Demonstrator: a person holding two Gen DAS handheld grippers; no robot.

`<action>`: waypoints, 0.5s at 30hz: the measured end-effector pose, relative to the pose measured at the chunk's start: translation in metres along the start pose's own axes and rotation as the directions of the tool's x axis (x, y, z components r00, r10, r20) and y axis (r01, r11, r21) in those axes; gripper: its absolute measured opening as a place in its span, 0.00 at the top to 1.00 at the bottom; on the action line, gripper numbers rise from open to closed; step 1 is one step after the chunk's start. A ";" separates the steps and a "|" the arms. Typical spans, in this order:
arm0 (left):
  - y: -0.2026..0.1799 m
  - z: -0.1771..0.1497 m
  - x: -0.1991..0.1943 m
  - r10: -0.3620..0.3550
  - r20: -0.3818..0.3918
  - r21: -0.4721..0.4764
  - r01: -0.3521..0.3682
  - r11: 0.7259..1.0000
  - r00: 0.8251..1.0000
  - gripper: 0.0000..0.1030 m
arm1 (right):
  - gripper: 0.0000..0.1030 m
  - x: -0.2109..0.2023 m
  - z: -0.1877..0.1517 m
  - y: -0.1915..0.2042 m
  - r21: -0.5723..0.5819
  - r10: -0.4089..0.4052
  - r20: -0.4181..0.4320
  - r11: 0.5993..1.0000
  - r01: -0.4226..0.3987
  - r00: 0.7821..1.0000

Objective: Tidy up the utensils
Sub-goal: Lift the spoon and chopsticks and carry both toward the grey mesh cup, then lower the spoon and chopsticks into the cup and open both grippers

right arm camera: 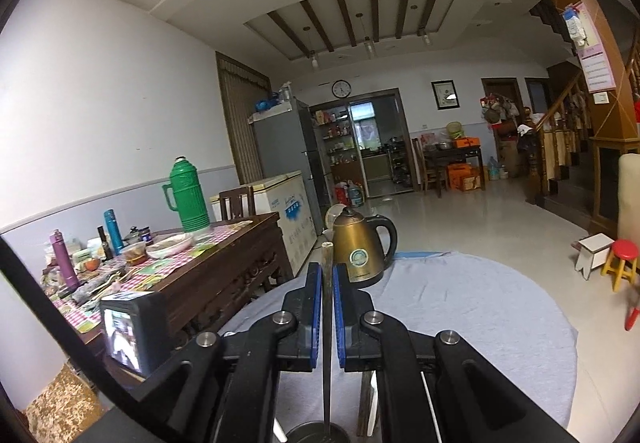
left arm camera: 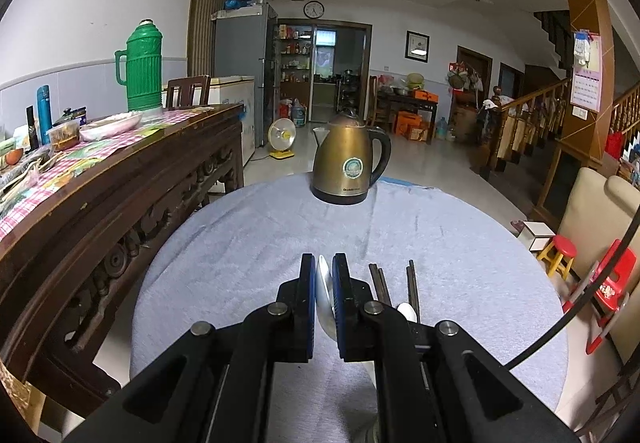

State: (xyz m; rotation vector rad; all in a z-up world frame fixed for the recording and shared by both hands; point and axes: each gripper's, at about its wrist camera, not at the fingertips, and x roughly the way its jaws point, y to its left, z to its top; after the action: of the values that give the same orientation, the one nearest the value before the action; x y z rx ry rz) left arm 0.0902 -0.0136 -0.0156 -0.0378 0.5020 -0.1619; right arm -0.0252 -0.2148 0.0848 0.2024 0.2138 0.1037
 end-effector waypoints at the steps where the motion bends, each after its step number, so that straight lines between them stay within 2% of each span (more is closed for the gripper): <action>1: -0.001 -0.002 0.001 -0.001 -0.001 0.000 0.001 1.000 1.000 0.92 | 0.94 0.002 -0.002 0.001 -0.001 0.004 -0.013 1.000 -0.004 1.000; 6: -0.013 -0.015 0.009 0.003 -0.027 0.032 -0.003 0.999 1.000 0.92 | 0.94 0.017 -0.024 0.001 -0.009 0.000 -0.112 1.000 0.000 0.994; 11: -0.022 -0.029 0.028 0.013 -0.114 0.085 -0.003 0.996 0.993 0.92 | 0.93 0.036 -0.050 -0.010 0.010 -0.015 -0.226 1.000 0.018 0.974; 13: -0.020 -0.033 0.034 0.010 -0.157 0.083 0.003 0.997 0.988 0.86 | 0.92 0.039 -0.055 -0.018 0.054 0.002 -0.256 0.998 0.012 0.967; 14: -0.019 -0.034 0.035 0.013 -0.169 0.080 0.000 0.997 0.986 0.77 | 0.82 0.039 -0.056 -0.023 0.078 0.015 -0.263 0.997 0.006 0.965; 15: -0.016 -0.036 0.035 0.019 -0.173 0.074 -0.006 0.997 0.985 0.68 | 0.65 0.038 -0.056 -0.026 0.092 0.018 -0.260 0.996 0.006 0.965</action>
State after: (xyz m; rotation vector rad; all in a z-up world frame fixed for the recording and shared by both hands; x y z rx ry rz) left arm 0.1007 -0.0353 -0.0620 0.0517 0.6697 -0.1717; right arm 0.0011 -0.2252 0.0181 0.2811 0.4813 0.1271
